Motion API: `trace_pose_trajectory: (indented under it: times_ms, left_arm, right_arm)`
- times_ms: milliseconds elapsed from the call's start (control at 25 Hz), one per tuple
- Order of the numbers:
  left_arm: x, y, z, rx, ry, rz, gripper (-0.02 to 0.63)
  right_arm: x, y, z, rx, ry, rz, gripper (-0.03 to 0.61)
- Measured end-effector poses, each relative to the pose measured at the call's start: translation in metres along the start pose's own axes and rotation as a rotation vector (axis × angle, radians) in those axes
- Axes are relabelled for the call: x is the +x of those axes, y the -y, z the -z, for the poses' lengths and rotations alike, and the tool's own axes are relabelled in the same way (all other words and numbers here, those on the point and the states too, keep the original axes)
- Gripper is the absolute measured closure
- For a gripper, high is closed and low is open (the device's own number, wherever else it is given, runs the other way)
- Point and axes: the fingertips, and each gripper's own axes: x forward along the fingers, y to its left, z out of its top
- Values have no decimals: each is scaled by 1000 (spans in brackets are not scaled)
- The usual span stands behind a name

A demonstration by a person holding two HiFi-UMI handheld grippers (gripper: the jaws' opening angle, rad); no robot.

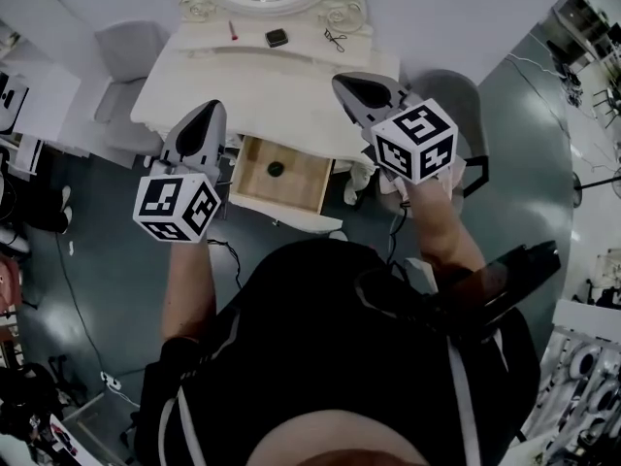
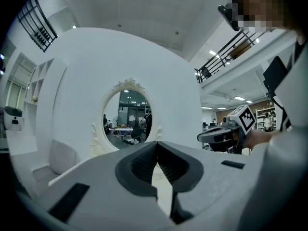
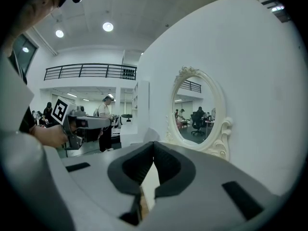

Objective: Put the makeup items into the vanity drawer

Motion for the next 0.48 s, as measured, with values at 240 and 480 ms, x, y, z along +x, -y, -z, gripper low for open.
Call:
trace_pose_trajectory:
  times_ms: [240,480]
  left_arm:
    - [-9,1,-3,-28,8,-13,609]
    - [-13,11,-4,-85,8,38,609]
  right_arm:
    - [-3,-4,1,7,-12,4,574]
    - [-8,-5,1,7,-5,17,574]
